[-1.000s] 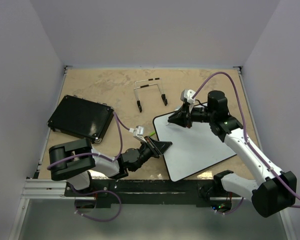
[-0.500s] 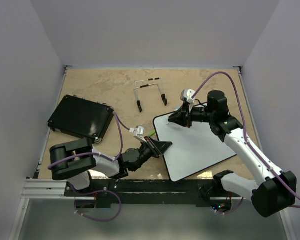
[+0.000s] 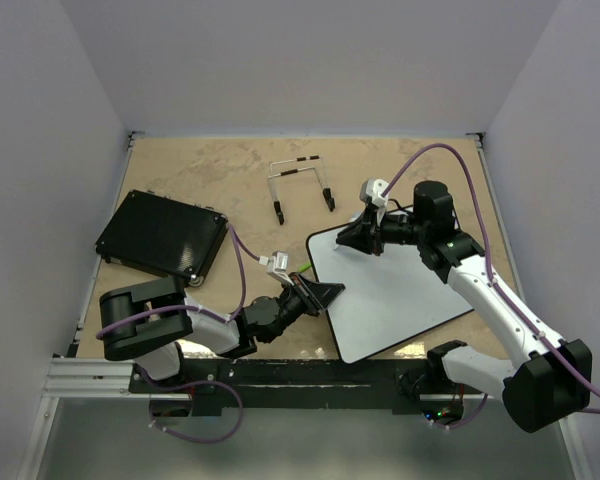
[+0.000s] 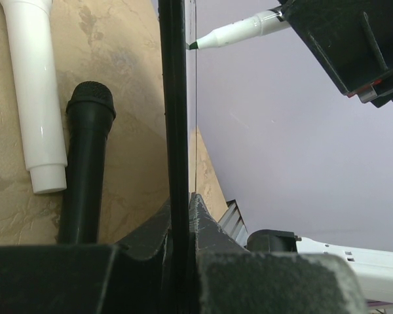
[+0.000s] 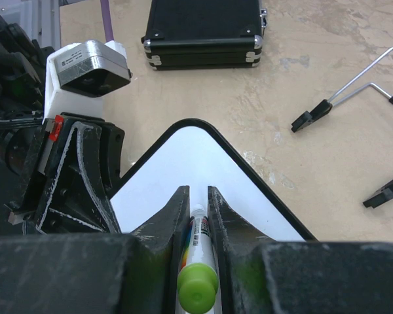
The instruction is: Write a sentence on the whiteboard
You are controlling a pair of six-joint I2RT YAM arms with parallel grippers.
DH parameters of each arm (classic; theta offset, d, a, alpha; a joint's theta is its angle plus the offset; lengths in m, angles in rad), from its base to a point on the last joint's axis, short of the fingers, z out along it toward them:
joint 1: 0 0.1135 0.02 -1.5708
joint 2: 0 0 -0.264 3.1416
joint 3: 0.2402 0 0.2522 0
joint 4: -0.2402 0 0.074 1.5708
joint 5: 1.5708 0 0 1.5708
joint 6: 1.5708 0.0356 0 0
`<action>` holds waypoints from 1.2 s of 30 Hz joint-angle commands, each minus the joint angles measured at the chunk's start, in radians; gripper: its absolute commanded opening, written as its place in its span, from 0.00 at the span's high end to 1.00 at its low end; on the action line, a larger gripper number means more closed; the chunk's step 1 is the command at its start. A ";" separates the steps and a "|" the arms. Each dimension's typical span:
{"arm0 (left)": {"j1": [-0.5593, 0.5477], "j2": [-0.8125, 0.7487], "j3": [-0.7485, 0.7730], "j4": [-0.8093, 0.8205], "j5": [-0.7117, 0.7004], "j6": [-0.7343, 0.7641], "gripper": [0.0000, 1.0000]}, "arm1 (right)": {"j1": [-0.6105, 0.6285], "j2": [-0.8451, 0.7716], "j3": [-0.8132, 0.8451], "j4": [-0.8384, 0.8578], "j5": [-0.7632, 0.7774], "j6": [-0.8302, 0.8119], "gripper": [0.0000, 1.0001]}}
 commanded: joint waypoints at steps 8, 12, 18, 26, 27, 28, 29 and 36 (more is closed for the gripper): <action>0.001 0.001 0.005 0.171 0.029 0.073 1.00 | -0.005 -0.007 0.006 -0.044 0.010 -0.060 1.00; 0.001 0.001 0.005 0.171 0.029 0.076 1.00 | -0.004 -0.010 0.006 -0.069 0.000 -0.075 1.00; 0.001 0.004 0.005 0.174 0.029 0.075 1.00 | -0.005 -0.027 0.001 -0.093 -0.009 -0.094 1.00; 0.001 0.008 0.005 0.177 0.030 0.075 1.00 | -0.005 -0.036 0.000 -0.147 -0.023 -0.133 1.00; 0.001 0.009 0.005 0.179 0.030 0.073 1.00 | -0.004 -0.036 0.000 -0.152 -0.026 -0.141 1.00; 0.001 0.009 0.005 0.177 0.030 0.073 1.00 | -0.005 -0.036 0.000 -0.159 -0.027 -0.146 1.00; 0.001 0.009 0.005 0.177 0.030 0.073 1.00 | -0.005 -0.039 0.000 -0.169 -0.030 -0.149 1.00; 0.001 0.008 0.005 0.179 0.030 0.075 1.00 | -0.005 -0.042 -0.007 -0.207 -0.044 -0.182 1.00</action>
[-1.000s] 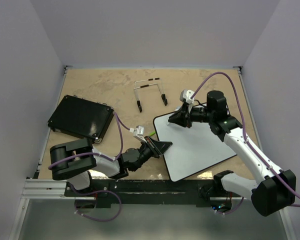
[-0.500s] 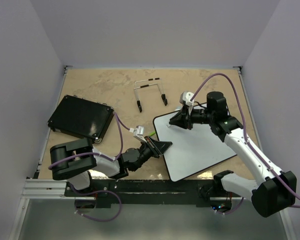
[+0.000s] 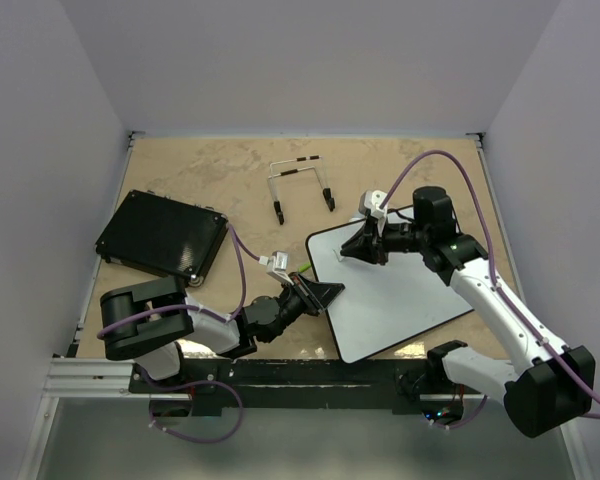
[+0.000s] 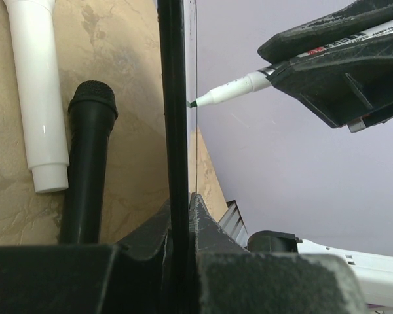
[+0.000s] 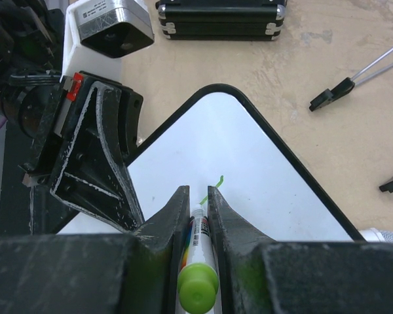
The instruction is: Write a sentence on the whiteboard
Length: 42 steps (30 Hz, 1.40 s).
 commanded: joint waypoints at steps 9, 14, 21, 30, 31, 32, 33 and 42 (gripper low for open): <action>-0.004 0.001 0.006 0.176 0.028 0.087 1.00 | 0.000 -0.020 -0.005 -0.092 -0.025 -0.086 1.00; -0.002 0.000 0.008 0.173 0.029 0.090 1.00 | -0.002 -0.024 0.003 -0.113 -0.012 -0.100 1.00; -0.002 -0.004 0.009 0.170 0.031 0.093 1.00 | 0.000 -0.014 0.015 -0.138 0.008 -0.117 1.00; -0.002 -0.004 0.008 0.170 0.034 0.093 1.00 | 0.000 -0.018 0.042 -0.078 0.053 -0.071 1.00; -0.002 -0.004 0.008 0.172 0.032 0.093 1.00 | -0.002 -0.018 0.047 -0.073 0.062 -0.066 1.00; -0.002 -0.005 0.006 0.170 0.032 0.093 1.00 | -0.002 -0.020 0.056 -0.066 0.065 -0.063 1.00; -0.002 -0.007 0.003 0.170 0.032 0.093 1.00 | -0.002 -0.018 0.059 -0.066 0.064 -0.059 1.00; -0.002 -0.007 -0.001 0.176 0.029 0.090 1.00 | -0.006 -0.018 0.070 -0.044 0.070 -0.045 1.00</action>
